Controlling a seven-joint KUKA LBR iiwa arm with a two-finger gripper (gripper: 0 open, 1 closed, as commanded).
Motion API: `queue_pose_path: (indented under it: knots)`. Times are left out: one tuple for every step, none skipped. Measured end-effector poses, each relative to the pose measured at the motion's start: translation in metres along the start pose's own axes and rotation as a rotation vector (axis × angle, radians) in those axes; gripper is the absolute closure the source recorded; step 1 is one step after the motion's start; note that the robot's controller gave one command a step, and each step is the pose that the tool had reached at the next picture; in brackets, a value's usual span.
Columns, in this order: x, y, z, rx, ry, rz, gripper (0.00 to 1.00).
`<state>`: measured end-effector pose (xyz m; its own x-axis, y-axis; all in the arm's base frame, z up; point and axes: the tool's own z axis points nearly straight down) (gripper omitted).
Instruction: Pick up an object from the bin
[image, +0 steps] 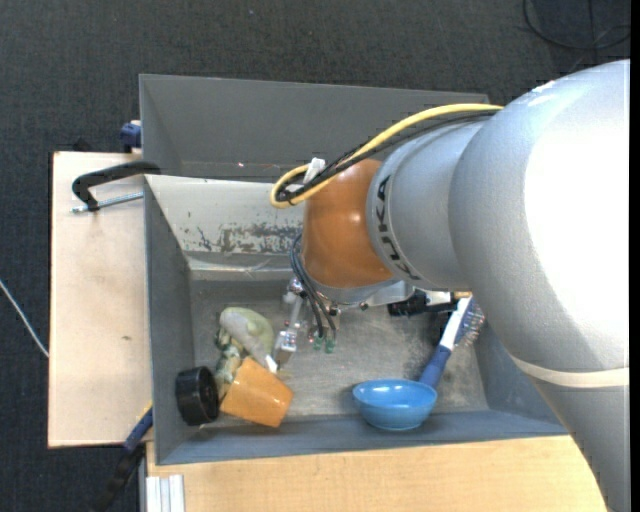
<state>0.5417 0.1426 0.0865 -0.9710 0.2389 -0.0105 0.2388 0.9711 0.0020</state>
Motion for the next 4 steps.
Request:
queue_pose_path:
  knots:
    - [-0.009,0.025,0.014,0.001,0.000,0.398,0.00]
    - [-0.019,0.023,-0.058,-0.004,0.001,0.486,0.00]
    - [-0.017,0.022,-0.054,0.003,0.008,0.483,1.00]
    - [0.058,0.049,-0.121,-0.002,0.009,0.644,1.00]
